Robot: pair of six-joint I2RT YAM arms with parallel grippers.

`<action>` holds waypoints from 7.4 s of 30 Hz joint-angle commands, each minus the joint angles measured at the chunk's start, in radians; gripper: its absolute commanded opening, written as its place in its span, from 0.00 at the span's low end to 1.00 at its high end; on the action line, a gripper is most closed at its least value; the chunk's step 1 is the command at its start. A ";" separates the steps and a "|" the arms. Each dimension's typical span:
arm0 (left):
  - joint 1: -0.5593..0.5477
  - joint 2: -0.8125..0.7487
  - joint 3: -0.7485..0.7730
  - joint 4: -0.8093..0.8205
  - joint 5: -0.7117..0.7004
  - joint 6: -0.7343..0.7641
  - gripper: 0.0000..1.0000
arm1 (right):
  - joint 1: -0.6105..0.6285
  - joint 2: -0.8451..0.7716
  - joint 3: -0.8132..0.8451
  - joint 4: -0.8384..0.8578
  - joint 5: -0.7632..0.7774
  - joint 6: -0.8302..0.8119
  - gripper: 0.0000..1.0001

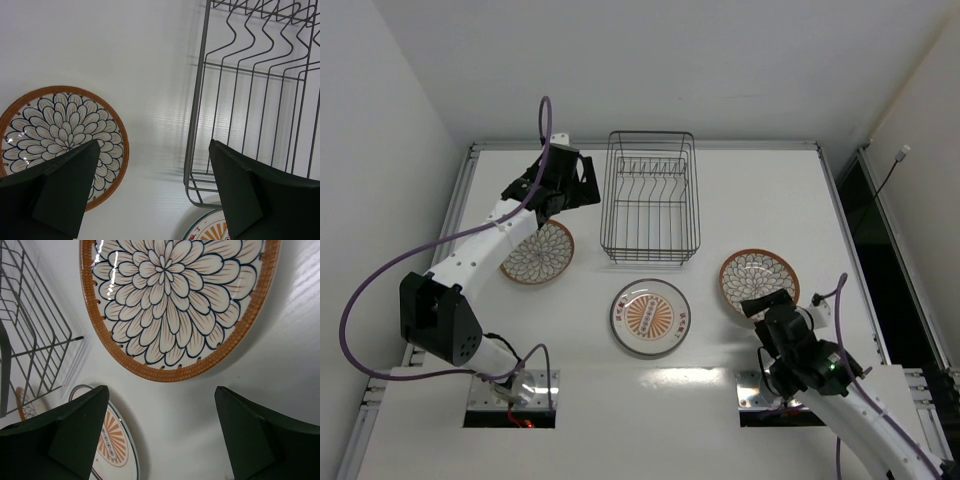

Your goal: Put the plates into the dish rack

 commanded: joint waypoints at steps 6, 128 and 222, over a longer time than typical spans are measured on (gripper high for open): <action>0.005 -0.026 0.009 0.021 0.000 0.003 0.90 | -0.005 0.210 0.060 0.019 0.014 0.105 0.81; 0.005 0.002 0.018 0.012 -0.020 0.003 0.90 | -0.056 1.083 0.308 0.302 0.193 0.274 0.59; 0.005 0.011 0.018 0.003 -0.020 0.003 0.90 | -0.401 1.372 0.521 0.506 -0.135 -0.084 1.00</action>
